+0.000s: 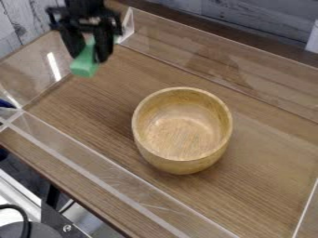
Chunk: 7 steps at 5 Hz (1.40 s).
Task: Put the green block in the brown bowl
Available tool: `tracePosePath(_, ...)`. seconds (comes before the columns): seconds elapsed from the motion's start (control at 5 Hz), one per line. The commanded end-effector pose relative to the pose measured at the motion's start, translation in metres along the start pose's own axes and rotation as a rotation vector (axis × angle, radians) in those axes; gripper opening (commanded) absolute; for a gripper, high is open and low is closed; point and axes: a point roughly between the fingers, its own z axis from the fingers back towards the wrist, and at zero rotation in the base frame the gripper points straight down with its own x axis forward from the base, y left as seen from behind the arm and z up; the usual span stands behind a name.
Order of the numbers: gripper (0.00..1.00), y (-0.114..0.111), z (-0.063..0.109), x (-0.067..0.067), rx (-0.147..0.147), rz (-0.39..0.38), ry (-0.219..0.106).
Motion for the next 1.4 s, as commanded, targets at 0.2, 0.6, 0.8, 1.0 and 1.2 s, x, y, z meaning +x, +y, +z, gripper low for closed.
tracePosePath(0.2,0.0,-0.053,-0.011,-0.015,-0.052,-0.003,-0.029)
tracePosePath(0.6,0.0,-0.116,-0.027,-0.023,-0.058,-0.244,-0.042)
tracePosePath(0.8,0.0,-0.139,-0.04,-0.027,-0.044,-0.295,-0.018)
tracePosePath(1.0,0.0,-0.14,-0.053,-0.028,-0.026,-0.308,0.004)
tracePosePath(1.2,0.0,-0.139,-0.054,-0.023,-0.044,-0.286,0.014)
